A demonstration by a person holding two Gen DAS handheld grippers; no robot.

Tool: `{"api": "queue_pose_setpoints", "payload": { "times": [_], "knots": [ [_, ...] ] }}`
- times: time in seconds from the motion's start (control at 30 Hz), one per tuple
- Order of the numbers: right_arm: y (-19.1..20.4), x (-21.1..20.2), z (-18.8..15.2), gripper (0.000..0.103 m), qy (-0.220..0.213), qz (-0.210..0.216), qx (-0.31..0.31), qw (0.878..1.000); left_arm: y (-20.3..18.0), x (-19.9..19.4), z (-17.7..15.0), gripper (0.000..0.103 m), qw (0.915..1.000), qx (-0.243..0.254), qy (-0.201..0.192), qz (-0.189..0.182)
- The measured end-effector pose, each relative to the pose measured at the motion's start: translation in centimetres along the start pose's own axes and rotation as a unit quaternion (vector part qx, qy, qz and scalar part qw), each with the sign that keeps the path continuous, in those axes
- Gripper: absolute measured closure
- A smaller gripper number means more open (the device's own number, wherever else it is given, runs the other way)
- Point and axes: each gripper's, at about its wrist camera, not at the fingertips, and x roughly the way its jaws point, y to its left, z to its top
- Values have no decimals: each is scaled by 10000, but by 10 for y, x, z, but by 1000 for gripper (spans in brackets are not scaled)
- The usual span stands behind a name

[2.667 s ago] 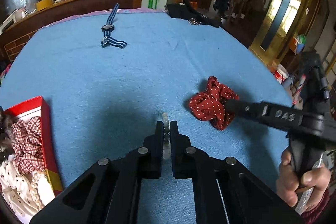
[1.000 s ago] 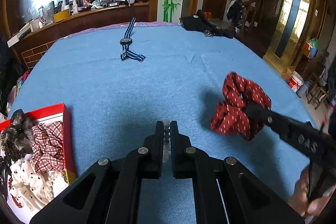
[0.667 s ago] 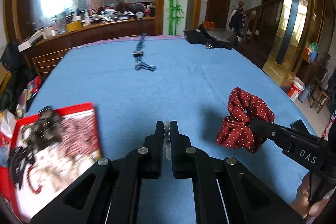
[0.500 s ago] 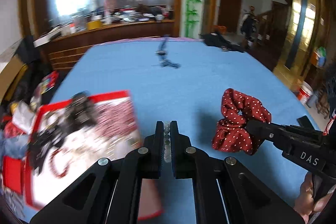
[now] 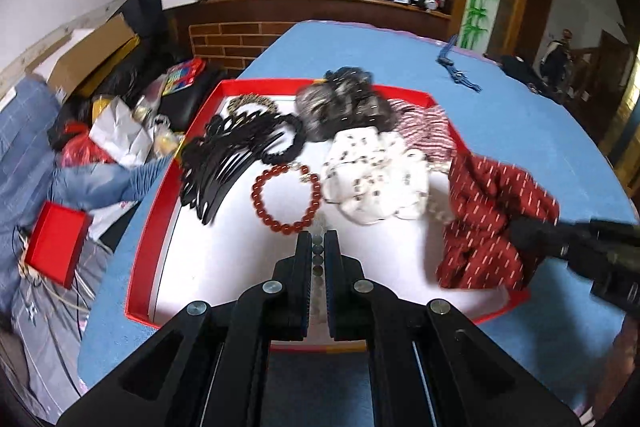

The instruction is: Organize jewelry

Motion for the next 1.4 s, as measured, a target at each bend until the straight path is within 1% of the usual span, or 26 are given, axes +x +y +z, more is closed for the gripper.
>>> {"api": "queue_pose_setpoints", "payload": {
  "times": [0.07,0.13,0.17,0.2,0.23,0.27,0.3,0.33,0.37,0.43,0.47,0.5,0.53,0.57,0.6,0.63,0.73,0.8,0.87,1.03,1.17,1.2,1.3,1.4],
  "knots": [
    [3,9,-2,92,104,-59,-87,9999,2,6,-1,96,10000,-32,60,24],
    [4,16,-2,92,197,-195,-99,9996,0,10,-1,87,9999,-56,105,-14],
    [3,18,-2,87,222,-193,-103,9995,0,10,-2,71,9999,-61,80,12],
    [3,17,-3,76,255,-204,-146,9994,-1,8,-2,58,10000,-60,32,50],
    [4,15,-3,69,244,-247,-183,9992,-2,4,-2,56,9999,-53,-79,114],
    [6,11,-2,58,188,-277,-199,9992,-3,-1,-1,56,9997,-39,-169,169],
    [7,2,-2,54,37,-306,-244,9992,-4,-7,0,56,9993,-32,-272,244],
    [10,-5,-1,54,-56,-340,-297,9990,-5,-12,3,55,9989,-48,-351,302],
    [12,-14,-1,54,-151,-396,-356,9985,-5,-18,5,53,9984,-76,-433,356],
    [13,-34,0,53,-402,-411,-371,9977,-4,-36,6,37,9956,-200,-708,578],
    [14,-46,-1,50,-571,-406,-349,9969,-4,-44,6,18,9936,-271,-828,713],
    [16,-59,-2,44,-759,-472,-352,9954,-3,-53,5,9,9910,-345,-957,865],
    [19,-73,-6,40,-959,-600,-417,9927,-4,-62,2,9,9881,-393,-1110,989],
    [22,-80,-7,29,-1072,-677,-475,9908,-5,-72,-1,9,9852,-398,-1240,1110],
    [26,-90,-13,21,-1234,-782,-540,9878,-7,-79,-4,8,9833,-380,-1306,1210],
    [29,-97,-19,19,-1352,-902,-583,9850,-9,-85,-7,7,9817,-363,-1339,1303],
    [38,-103,-34,17,-1382,-1056,-752,9819,-11,-97,-15,3,9791,-387,-1360,1459],
    [42,-102,-39,12,-1371,-1132,-785,9809,-12,-103,-20,3,9750,-424,-1386,1683],
    [44,-101,-44,11,-1296,-1109,-850,9817,-13,-108,-24,2,9721,-436,-1420,1814],
    [42,-104,-48,9,-1267,-1097,-810,9825,-13,-118,-30,0,9680,-451,-1512,1950],
    [42,-105,-50,9,-1280,-1158,-784,9819,-14,-119,-31,0,9697,-419,-1486,1895],
    [41,-105,-50,9,-1277,-1158,-765,9821,-15,-118,-31,0,9691,-399,-1471,1938],
    [40,-105,-51,9,-1273,-1171,-722,9823,-19,-114,-31,0,9638,-310,-1440,2222],
    [40,-103,-50,9,-1239,-1156,-721,9829,-18,-111,-31,0,9649,-340,-1369,2217]
  ]
}}
